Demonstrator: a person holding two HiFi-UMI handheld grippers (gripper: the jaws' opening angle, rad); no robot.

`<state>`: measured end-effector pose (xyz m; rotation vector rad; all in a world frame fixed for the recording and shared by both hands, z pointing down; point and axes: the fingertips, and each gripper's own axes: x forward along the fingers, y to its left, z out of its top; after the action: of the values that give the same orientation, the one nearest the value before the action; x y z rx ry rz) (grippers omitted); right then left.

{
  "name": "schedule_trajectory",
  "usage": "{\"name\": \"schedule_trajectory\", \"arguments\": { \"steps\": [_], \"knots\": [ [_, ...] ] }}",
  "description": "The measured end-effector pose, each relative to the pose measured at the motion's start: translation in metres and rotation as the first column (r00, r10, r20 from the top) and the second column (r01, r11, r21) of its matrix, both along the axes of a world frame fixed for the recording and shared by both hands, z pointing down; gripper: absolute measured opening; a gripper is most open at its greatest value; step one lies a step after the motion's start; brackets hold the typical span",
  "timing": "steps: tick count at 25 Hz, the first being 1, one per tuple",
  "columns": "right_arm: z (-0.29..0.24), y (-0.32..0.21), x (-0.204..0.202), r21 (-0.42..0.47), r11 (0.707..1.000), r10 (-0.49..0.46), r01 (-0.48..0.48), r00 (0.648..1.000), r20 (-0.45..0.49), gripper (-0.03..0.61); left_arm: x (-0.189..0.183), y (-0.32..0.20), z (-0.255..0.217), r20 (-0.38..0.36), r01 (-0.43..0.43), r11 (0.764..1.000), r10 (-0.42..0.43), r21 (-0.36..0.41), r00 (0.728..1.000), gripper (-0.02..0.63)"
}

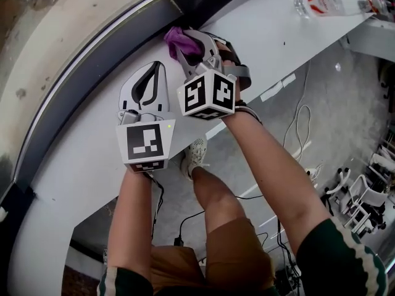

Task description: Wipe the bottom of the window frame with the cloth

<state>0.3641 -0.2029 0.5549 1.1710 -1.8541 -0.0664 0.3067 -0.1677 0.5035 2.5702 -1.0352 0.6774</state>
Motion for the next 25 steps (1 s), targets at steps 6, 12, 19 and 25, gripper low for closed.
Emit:
{"name": "schedule_trajectory", "arguments": {
  "steps": [6,12,19,25],
  "knots": [
    [0.002,0.008,0.004,-0.066,0.998,0.019,-0.012,0.995,0.102,0.098,0.003,0.004,-0.002,-0.012,-0.009,1.0,0.009,-0.018,1.0,0.008],
    [0.006,0.029,0.011,-0.109,0.993,0.067,-0.052,0.987,0.145,0.098,0.003,0.02,0.006,0.018,-0.045,0.999,0.045,-0.016,0.999,0.008],
    [0.002,0.054,0.017,-0.13,0.987,0.113,-0.092,0.98,0.162,0.098,0.007,0.039,0.004,0.017,-0.083,0.996,0.084,-0.027,0.996,0.008],
    [0.004,0.074,0.027,-0.142,0.983,0.144,-0.119,0.972,0.184,0.098,0.02,0.052,0.005,0.016,-0.123,0.992,0.123,-0.028,0.992,0.008]
  ]
}}
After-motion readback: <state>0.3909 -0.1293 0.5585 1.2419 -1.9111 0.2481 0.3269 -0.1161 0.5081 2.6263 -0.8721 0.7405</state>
